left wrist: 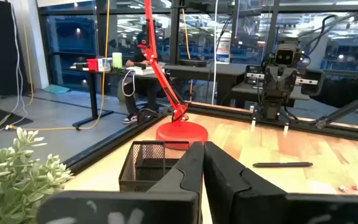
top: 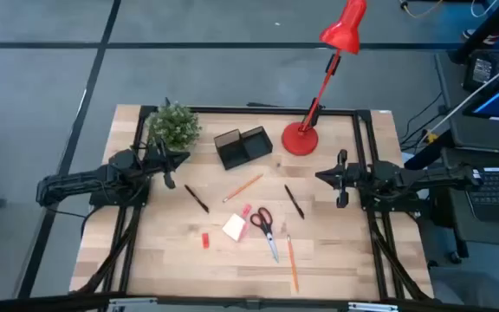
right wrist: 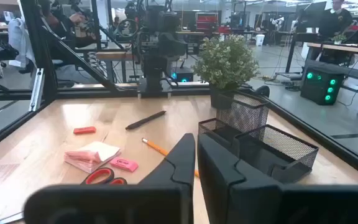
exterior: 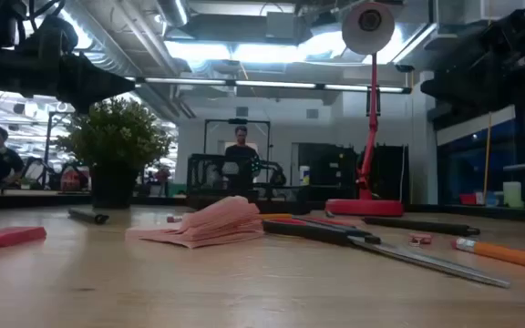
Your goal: Pick and place office supplies into organizer
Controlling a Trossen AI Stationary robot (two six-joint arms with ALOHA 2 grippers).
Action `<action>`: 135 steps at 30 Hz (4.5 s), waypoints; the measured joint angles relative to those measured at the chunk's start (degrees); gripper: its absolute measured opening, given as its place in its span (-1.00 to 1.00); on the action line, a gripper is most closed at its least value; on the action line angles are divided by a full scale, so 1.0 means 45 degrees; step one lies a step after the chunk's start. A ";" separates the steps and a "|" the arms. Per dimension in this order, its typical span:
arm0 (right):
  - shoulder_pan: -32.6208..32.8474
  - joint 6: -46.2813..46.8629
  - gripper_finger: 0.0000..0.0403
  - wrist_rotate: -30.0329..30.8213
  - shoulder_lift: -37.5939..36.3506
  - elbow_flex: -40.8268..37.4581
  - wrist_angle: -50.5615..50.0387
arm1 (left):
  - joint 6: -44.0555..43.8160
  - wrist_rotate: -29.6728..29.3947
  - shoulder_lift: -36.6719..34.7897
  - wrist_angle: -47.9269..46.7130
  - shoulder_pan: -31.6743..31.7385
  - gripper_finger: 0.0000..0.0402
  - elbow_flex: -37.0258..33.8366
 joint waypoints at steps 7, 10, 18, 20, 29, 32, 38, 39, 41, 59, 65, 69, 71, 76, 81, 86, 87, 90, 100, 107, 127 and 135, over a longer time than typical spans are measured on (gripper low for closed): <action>-0.0002 -0.0019 -0.88 -0.0001 -0.0001 0.0002 -0.0003 | 0.0000 0.0005 -0.0001 0.0000 0.0004 -0.97 0.0005; 0.0003 0.0000 -0.88 -0.0005 0.0004 0.0002 -0.0003 | 0.0000 0.0000 0.0004 -0.0003 0.0004 -0.97 0.0003; -0.0002 -0.0015 -0.88 -0.0002 0.0004 -0.0001 -0.0003 | 0.0000 0.0000 0.0004 -0.0001 0.0000 -0.97 0.0000; 0.0002 -0.0001 -0.88 -0.0004 0.0004 -0.0002 -0.0003 | 0.0000 0.0000 0.0004 -0.0002 -0.0001 -0.97 0.0005; -0.0002 -0.0003 -0.88 -0.0003 0.0004 0.0001 -0.0003 | 0.0000 0.0000 0.0000 0.0000 -0.0001 -0.97 0.0001; -0.0002 -0.0019 -0.88 -0.0005 0.0004 -0.0003 -0.0003 | 0.0000 0.0000 0.0002 -0.0005 -0.0001 -0.97 0.0002; 0.0001 -0.0013 -0.88 -0.0005 0.0003 0.0002 -0.0003 | 0.0000 0.0000 0.0003 -0.0003 0.0002 -0.97 0.0002; 0.0001 -0.0005 -0.88 -0.0003 0.0003 0.0000 0.0000 | 0.0000 0.0003 0.0004 -0.0001 0.0000 -0.97 0.0002; -0.0002 -0.0010 -0.88 0.0000 0.0004 0.0002 -0.0003 | 0.0000 0.0004 0.0002 -0.0001 0.0000 -0.97 0.0002; -0.0001 -0.0002 -0.88 -0.0004 0.0003 -0.0002 -0.0002 | 0.0000 0.0002 0.0002 -0.0003 0.0001 -0.97 0.0005; -0.0001 0.0000 -0.88 0.0000 0.0004 -0.0001 0.0001 | 0.0000 0.0000 0.0001 0.0000 0.0002 -0.97 0.0003; -0.0002 -0.0005 -0.88 -0.0005 0.0004 0.0002 0.0000 | 0.0000 0.0002 0.0001 -0.0003 -0.0001 -0.97 0.0000; -0.0002 -0.0010 -0.88 -0.0005 0.0000 0.0002 -0.0003 | 0.0000 0.0000 0.0004 0.0000 -0.0001 -0.97 0.0000; -0.0002 -0.0010 -0.88 -0.0005 0.0002 0.0002 -0.0001 | 0.0000 0.0000 0.0002 -0.0001 0.0002 -0.97 0.0002; -0.0002 -0.0009 -0.88 0.0000 -0.0001 -0.0003 0.0002 | 0.0000 0.0005 0.0000 -0.0001 -0.0001 -0.97 0.0005; 0.0000 -0.0009 -0.88 0.0000 0.0001 0.0002 0.0002 | 0.0000 0.0000 -0.0001 -0.0004 0.0004 -0.97 0.0000; 0.0000 -0.0017 -0.88 0.0000 -0.0001 0.0000 0.0000 | 0.0000 0.0000 0.0000 -0.0005 -0.0001 -0.97 0.0005; -0.0002 0.0000 -0.88 -0.0001 0.0004 0.0002 -0.0003 | 0.0000 0.0000 0.0004 -0.0002 -0.0001 -0.97 0.0005; -0.0002 -0.0001 -0.88 0.0000 0.0002 -0.0001 0.0001 | 0.0000 0.0001 0.0001 -0.0001 0.0002 -0.97 0.0001; 0.0002 -0.0019 -0.88 -0.0004 0.0001 0.0000 0.0002 | 0.0000 0.0000 0.0004 0.0000 -0.0001 -0.97 0.0000; -0.0002 -0.0058 -0.88 0.0000 0.0004 -0.0003 0.0002 | 0.1049 -0.0175 -0.0001 0.0000 0.0003 -0.97 0.0001; 0.0003 -0.0045 -0.88 0.0000 0.0000 0.0002 0.0386 | 0.1005 -0.0180 -0.0001 0.0005 0.0004 -0.97 0.0000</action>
